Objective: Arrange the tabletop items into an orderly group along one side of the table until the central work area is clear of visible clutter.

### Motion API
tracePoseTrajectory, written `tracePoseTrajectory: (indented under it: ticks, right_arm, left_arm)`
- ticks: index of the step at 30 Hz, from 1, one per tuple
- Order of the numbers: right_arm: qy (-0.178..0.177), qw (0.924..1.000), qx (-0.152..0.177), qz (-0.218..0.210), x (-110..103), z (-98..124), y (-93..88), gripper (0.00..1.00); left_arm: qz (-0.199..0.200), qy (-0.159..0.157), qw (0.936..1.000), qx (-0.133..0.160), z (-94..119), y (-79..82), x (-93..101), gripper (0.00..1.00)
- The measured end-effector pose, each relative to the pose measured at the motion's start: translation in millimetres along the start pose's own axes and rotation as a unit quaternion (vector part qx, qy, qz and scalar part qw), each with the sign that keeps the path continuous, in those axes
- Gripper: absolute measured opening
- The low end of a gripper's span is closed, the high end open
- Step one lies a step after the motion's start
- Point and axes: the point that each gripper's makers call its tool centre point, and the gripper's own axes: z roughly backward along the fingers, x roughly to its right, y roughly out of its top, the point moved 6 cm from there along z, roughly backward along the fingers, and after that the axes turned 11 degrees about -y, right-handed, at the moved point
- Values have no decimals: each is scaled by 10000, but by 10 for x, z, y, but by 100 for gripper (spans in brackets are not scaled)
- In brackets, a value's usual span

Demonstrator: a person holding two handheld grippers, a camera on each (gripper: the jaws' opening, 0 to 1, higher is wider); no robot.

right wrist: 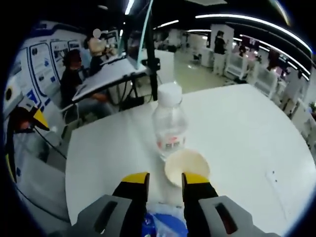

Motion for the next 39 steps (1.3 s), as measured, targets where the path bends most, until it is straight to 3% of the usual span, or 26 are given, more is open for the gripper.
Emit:
tracePoseTrajectory:
  ticks: [9,18,22,30,39]
  right_arm:
    - [-231,9984,107,-501,124,275,-193,26]
    - [-542,9950,43,-842,340,573,-576,25]
    - [-671,9932,25,-956,307,729,-762,26]
    - [-978,9881,56,-1183,579,1062,-1059,26]
    - [-1271,9809,95,-1466,723,1443,-1421,29]
  left_arm:
    - [132,7,9999,45,-6,-48,48,82]
    - [119,-84,9999,-12,-115,-56,127,82]
    - [105,-135,9998,-37,-164,-51,150,82]
    - [148,-248,9996,-69,-293,-39,190,81]
    - [103,-371,9991,-185,-483,-26,235,80]
